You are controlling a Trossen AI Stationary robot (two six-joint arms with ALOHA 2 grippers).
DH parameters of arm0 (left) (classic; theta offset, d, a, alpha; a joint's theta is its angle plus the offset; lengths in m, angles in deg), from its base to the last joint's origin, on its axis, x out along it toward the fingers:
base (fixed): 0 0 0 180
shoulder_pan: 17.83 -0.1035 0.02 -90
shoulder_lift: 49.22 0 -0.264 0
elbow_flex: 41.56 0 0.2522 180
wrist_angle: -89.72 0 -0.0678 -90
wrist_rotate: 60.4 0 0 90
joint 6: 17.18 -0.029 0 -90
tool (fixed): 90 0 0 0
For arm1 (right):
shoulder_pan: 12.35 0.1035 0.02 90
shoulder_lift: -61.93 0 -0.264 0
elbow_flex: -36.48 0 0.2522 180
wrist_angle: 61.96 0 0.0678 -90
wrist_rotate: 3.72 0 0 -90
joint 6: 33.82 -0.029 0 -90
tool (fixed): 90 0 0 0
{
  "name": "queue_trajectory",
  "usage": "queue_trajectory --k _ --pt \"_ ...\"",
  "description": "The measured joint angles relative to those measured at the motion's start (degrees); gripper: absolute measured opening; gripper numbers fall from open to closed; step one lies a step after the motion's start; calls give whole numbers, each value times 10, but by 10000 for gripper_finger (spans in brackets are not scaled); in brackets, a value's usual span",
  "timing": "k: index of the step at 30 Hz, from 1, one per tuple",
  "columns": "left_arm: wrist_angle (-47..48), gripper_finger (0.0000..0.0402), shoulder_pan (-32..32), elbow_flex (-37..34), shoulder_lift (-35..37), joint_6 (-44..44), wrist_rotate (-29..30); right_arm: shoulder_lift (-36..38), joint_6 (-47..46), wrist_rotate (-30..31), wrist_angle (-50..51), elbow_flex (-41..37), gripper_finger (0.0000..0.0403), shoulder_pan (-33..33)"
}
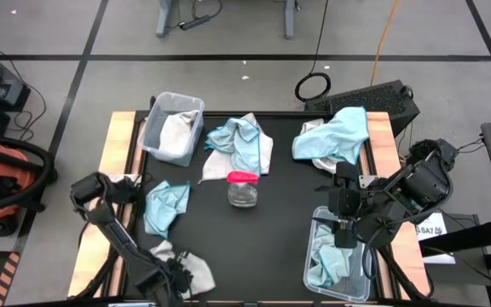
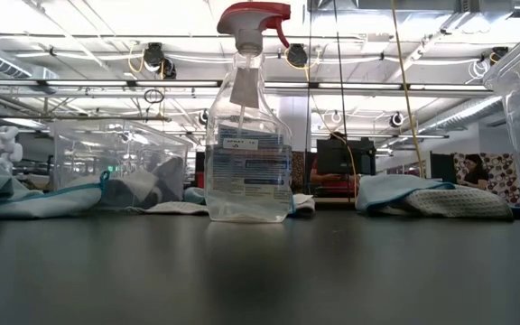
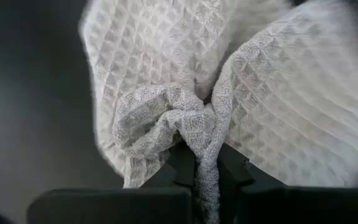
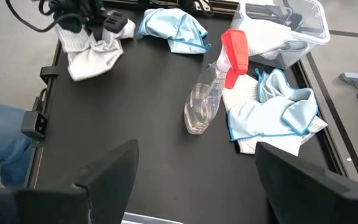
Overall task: Sort microfiber towel by color & place in baskets
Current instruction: Put the bottom left gray towel into the left transparent bin
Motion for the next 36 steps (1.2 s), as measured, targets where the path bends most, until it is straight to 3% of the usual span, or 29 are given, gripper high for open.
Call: queue_trajectory --k 12,25,36 --pt "0 22 -41 2 123 -74 125 0 -10 0 0 0 312 0" --pt "3 22 -86 3 221 -165 307 0 -13 2 -5 0 312 0" --pt "75 22 -143 3 296 -167 450 -1 -17 2 -5 0 312 0"
